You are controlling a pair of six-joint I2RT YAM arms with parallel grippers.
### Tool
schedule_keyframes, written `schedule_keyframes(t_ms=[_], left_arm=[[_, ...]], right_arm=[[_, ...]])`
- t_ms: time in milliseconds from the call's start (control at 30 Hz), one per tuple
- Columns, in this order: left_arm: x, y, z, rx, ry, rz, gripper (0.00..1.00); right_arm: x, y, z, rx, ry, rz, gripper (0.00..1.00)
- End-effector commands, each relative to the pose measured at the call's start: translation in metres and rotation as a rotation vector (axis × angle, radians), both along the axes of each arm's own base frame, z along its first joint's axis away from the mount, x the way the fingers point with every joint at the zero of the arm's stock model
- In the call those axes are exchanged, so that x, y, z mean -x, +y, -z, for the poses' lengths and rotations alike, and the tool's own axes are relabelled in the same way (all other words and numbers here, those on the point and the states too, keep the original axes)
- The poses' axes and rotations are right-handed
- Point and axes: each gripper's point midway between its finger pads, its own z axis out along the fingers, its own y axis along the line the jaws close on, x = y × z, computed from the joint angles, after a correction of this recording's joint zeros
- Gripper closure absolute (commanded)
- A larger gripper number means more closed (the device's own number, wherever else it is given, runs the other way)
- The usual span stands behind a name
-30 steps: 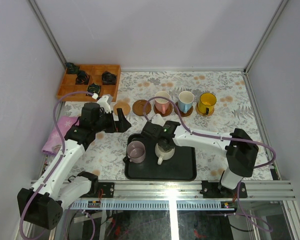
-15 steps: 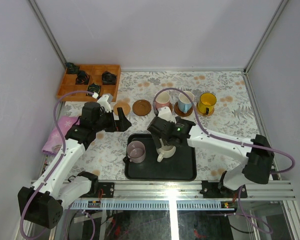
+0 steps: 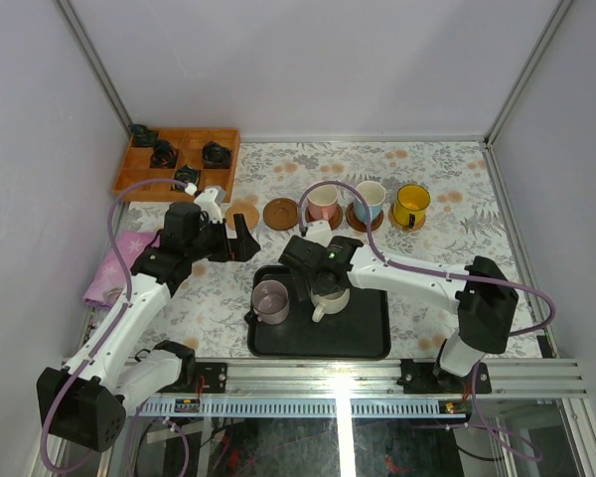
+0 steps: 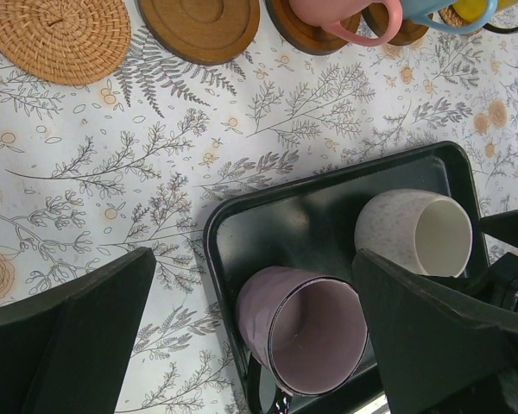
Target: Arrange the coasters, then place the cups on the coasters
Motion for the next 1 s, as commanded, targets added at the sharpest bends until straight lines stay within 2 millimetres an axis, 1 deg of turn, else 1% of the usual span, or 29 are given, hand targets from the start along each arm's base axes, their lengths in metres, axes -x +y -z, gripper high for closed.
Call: schedule_keyframes(t_ms=[0,67,233,300,333,567,700,733,833,967], left_arm=[[-0.015,-0.002,-0.021,-0.007,-0.094,0.005,0.02],[-0.015,-0.002,-0.021,-0.006,-0.095,0.002,0.02],[-0.017,-0.002,-0.023,-0.005,-0.100,0.002,0.02],[-0.018,-0.002,-0.023,-0.007,-0.100,0.001,0.02],[-0.018,-0.002,-0.023,-0.007,-0.100,0.003,0.01],[-0.019,-0.004,-0.024,0.007,-0.098,0.000,0.01],[-0.020,-0.004,-0.023,0.010,-0.098,-0.005,0.01],[-0.019,-0.004,-0.022,0.009,-0.098,-0.004,0.01],[-0.020,-0.003,-0.023,0.007,-0.101,-0.008,0.01],[-0.018,-0.002,-0.024,0.002,-0.098,-0.009,0.01]], right_arm=[[0.004,-0.003,-0.008,0.034,0.014,0.036,0.01],[0.010,-0.009,-0.001,0.067,0.041,0.042,0.01],[0.028,-0.025,0.011,0.106,0.088,0.050,0.01],[0.035,-0.032,0.020,0.125,0.115,0.054,0.01],[0.038,-0.035,0.017,0.112,0.116,0.057,0.01],[0.052,-0.058,0.022,0.125,0.141,0.098,0.01],[0.049,-0.050,0.020,0.065,0.118,0.066,0.00],[0.047,-0.046,0.018,0.051,0.108,0.055,0.02],[0.044,-0.037,0.019,0.021,0.097,0.023,0.12],[0.047,-0.024,0.024,-0.032,0.119,-0.018,0.28]])
